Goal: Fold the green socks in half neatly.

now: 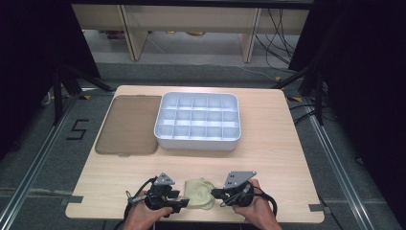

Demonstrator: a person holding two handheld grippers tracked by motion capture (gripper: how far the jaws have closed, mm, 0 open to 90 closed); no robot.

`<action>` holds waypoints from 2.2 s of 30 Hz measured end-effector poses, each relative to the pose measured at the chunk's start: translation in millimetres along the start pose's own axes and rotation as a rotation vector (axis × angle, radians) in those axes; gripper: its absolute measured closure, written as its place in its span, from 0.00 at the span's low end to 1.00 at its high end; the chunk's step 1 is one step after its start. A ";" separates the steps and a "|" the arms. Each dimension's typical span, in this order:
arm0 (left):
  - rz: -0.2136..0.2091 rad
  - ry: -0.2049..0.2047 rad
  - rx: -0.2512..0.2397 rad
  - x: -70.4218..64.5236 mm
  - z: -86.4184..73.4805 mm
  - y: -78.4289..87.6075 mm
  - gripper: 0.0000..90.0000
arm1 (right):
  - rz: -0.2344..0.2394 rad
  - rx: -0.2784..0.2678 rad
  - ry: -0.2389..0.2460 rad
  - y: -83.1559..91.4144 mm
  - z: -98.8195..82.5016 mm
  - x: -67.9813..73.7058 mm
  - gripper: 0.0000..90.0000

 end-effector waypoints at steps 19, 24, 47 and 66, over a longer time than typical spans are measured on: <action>-0.005 -0.004 0.016 0.2 4.8 -17.0 0.65 | 0.008 0.001 -0.003 2.3 -0.6 0.8 0.95; -0.005 0.011 -0.019 5.4 6.1 -16.5 0.79 | 0.006 -0.008 0.001 2.4 0.6 -0.4 0.95; 0.016 -0.109 0.012 12.4 24.5 -2.6 0.94 | 0.047 -0.042 0.035 -30.2 20.4 23.7 1.00; 0.052 -0.169 0.052 11.8 27.8 1.8 0.94 | -0.034 -0.038 0.003 -48.6 31.4 -0.6 1.00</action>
Point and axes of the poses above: each handheld gripper's, and its own axes: y roughly backward along the jaws, z roughly out of its top, x roughly to its left, the point moved 10 cm from there along -y, roughly forward along the jaws, and after that the axes turned 15 degrees about -z, right-handed, at the moved point
